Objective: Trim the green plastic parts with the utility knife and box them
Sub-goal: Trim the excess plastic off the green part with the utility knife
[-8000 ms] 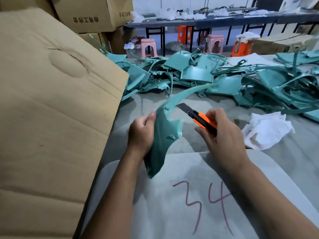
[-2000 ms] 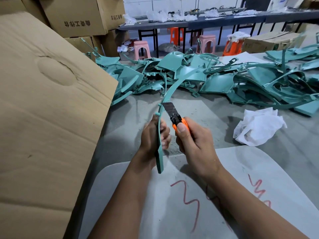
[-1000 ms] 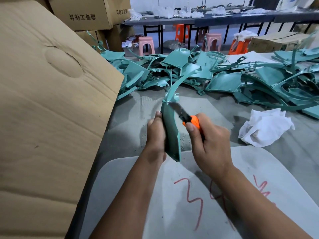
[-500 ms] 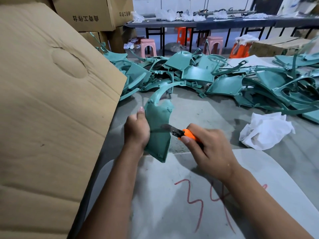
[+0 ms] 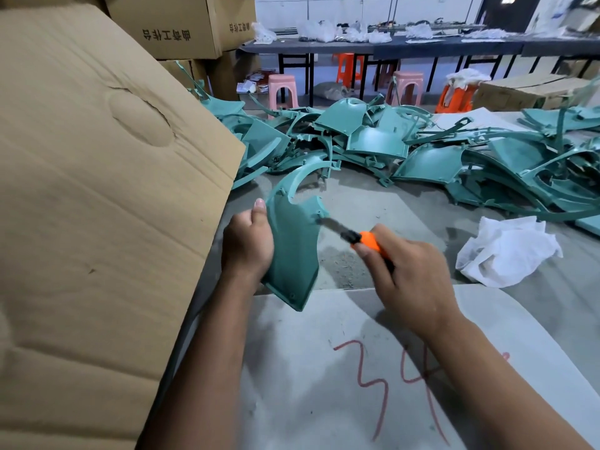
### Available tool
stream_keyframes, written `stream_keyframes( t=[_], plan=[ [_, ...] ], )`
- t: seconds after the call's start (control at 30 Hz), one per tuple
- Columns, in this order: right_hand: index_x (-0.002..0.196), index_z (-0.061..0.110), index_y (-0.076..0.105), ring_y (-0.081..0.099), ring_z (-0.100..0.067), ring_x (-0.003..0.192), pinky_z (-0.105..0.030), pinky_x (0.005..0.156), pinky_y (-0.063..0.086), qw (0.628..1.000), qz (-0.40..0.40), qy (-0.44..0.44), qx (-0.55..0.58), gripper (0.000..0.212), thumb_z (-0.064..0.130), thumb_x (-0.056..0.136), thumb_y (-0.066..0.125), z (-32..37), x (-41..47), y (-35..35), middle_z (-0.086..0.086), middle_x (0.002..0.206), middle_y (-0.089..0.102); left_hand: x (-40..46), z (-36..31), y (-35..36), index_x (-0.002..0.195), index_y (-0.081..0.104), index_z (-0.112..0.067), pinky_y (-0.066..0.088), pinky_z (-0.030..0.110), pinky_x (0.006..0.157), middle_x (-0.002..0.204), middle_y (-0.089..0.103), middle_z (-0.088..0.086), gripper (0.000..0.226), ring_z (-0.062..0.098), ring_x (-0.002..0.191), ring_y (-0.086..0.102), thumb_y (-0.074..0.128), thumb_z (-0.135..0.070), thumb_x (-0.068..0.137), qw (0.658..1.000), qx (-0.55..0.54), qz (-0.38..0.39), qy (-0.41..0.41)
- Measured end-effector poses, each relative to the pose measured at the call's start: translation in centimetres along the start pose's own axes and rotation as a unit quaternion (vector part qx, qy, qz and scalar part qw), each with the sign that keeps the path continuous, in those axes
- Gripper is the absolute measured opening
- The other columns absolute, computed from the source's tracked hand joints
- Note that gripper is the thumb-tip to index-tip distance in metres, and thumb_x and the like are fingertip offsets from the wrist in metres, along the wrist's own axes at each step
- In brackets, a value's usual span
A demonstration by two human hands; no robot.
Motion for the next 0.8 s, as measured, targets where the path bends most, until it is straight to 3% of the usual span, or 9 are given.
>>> stream_keyframes(
  t=[0.07,0.17,0.27,0.33,0.47,0.53,0.67,0.73,0.8],
  plan=[
    [0.08,0.02,0.041,0.04,-0.024,0.045,-0.034,0.044,0.03,0.999,-0.034,0.024,-0.034,0.037,0.047,0.105,0.043,-0.3,0.0,-0.4,0.01,0.055,0.033,-0.3,0.1,0.4,0.078,0.056,-0.009,0.039,0.035,0.072,0.102,0.07,0.024,0.048,0.039,0.091,0.061,0.037,-0.042,0.108,1.0,-0.005,0.016,-0.006],
    [0.08,0.02,0.043,0.037,-0.021,0.044,-0.033,0.043,0.027,0.998,-0.049,0.024,-0.008,0.037,0.045,0.106,0.044,0.3,-0.2,-0.2,0.011,0.054,0.029,-0.5,0.4,1.1,0.09,0.062,-0.004,0.044,0.036,0.076,0.106,0.07,0.021,0.05,0.032,0.091,0.061,0.036,-0.043,0.108,0.998,-0.026,0.043,-0.041],
    [0.082,0.021,0.045,0.037,-0.017,0.048,-0.04,0.045,0.034,0.996,0.029,-0.053,0.069,0.037,0.048,0.106,0.043,1.4,-0.5,0.6,0.013,0.057,0.032,-0.3,0.6,1.0,0.103,0.067,0.002,0.051,0.043,0.088,0.11,0.071,0.02,0.054,0.036,0.101,0.064,0.036,-0.042,0.108,0.997,-0.033,0.043,-0.058],
    [0.082,0.022,0.044,0.036,-0.017,0.049,-0.041,0.046,0.036,0.996,0.041,-0.053,0.057,0.036,0.049,0.106,0.043,1.5,-0.3,0.8,0.014,0.057,0.031,-0.1,0.7,0.8,0.101,0.067,0.002,0.053,0.045,0.09,0.106,0.071,0.019,0.054,0.036,0.101,0.065,0.038,-0.042,0.108,0.996,-0.052,0.047,-0.058],
    [0.079,0.023,0.039,0.039,-0.021,0.046,-0.04,0.045,0.035,0.998,-0.032,0.035,0.04,0.035,0.047,0.105,0.044,0.4,0.0,0.0,0.01,0.053,0.032,-0.7,0.4,1.3,0.08,0.062,-0.003,0.051,0.041,0.073,0.079,0.065,0.009,0.053,0.029,0.081,0.062,0.039,-0.043,0.107,0.988,-0.106,0.089,-0.064],
    [0.078,0.022,0.038,0.039,-0.021,0.047,-0.039,0.046,0.034,0.997,-0.044,0.057,0.022,0.037,0.046,0.105,0.044,0.4,-0.2,0.1,0.008,0.053,0.033,-1.0,0.2,1.6,0.083,0.062,0.001,0.047,0.04,0.071,0.077,0.064,0.011,0.055,0.028,0.079,0.06,0.039,-0.042,0.108,0.985,-0.125,0.096,-0.068],
    [0.072,0.024,0.039,0.041,-0.016,0.05,-0.039,0.049,0.032,0.979,-0.075,0.161,0.099,0.042,0.043,0.109,0.045,-0.4,-0.1,0.7,0.004,0.052,0.04,-0.9,0.5,1.7,0.074,0.058,-0.011,0.043,0.04,0.064,0.065,0.059,0.003,0.05,0.026,0.073,0.056,0.041,-0.044,0.106,0.979,-0.149,0.113,-0.086],
    [0.072,0.022,0.04,0.04,-0.017,0.05,-0.04,0.05,0.033,0.976,-0.087,0.155,0.124,0.042,0.042,0.108,0.045,-0.8,-0.1,0.5,0.003,0.053,0.041,-0.5,0.6,1.3,0.08,0.062,-0.008,0.047,0.04,0.074,0.08,0.068,0.009,0.051,0.03,0.083,0.062,0.04,-0.045,0.106,0.987,-0.112,0.077,-0.085],
    [0.076,0.02,0.043,0.039,-0.016,0.048,-0.041,0.049,0.034,0.988,-0.061,0.094,0.104,0.04,0.045,0.107,0.044,-0.2,-0.4,0.4,0.004,0.053,0.038,-0.1,0.7,0.9,0.098,0.067,-0.001,0.05,0.042,0.087,0.104,0.071,0.019,0.054,0.037,0.1,0.064,0.037,-0.046,0.106,0.997,-0.036,0.031,-0.068]
  ],
)
Point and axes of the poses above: each hand's wrist, its own x-axis towards the middle knuckle, its own y-axis out of the palm, z = x × y, the point moved 3 cm from there along x, towards the middle knuckle
